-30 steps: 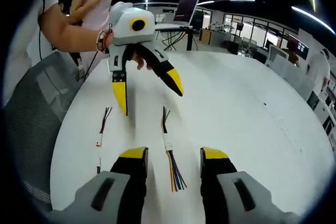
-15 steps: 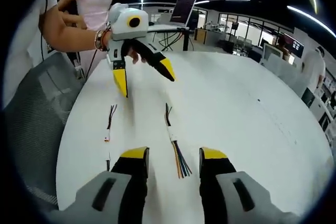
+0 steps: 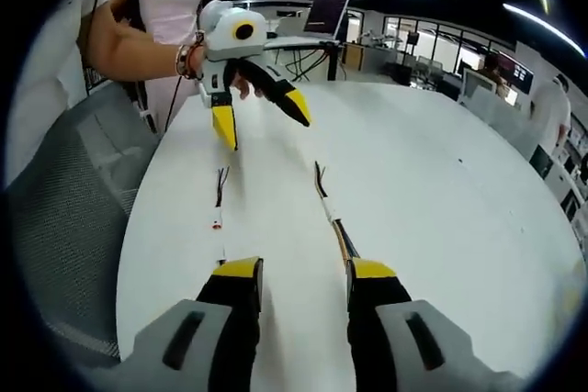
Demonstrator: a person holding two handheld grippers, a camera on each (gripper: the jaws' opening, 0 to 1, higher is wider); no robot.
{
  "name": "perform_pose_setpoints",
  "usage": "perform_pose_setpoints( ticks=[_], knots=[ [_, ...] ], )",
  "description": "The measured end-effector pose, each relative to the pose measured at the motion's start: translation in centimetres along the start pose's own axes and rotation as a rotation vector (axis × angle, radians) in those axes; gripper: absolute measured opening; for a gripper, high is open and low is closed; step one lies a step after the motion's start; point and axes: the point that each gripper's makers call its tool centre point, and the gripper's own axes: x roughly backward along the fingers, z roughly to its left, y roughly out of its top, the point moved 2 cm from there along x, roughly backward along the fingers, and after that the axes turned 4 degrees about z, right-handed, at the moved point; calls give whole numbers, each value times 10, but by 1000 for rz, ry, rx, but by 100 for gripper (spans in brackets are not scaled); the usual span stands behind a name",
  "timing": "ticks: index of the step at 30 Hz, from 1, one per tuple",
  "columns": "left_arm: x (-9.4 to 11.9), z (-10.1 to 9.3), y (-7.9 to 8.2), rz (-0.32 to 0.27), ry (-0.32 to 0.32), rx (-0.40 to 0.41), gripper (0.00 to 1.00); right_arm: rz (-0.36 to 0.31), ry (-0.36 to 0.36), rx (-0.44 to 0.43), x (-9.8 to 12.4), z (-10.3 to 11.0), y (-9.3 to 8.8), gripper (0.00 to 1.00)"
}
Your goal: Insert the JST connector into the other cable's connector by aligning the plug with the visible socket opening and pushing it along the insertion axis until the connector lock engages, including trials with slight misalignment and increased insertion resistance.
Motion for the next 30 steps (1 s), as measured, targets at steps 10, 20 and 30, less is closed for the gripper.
perform_pose_setpoints(
  ticks=[10,20,30],
  knots=[
    [-7,-21,-13,40,-59,-12,49,7,19,-4,-5,13,-2,33],
    [-14,-37,-23,78,-105,-24,48,8,43,-11,-9,23,-5,33],
    [-23,-52,-33,110,-152,-41,46,20,79,-10,-20,37,-9,32]
  ],
)
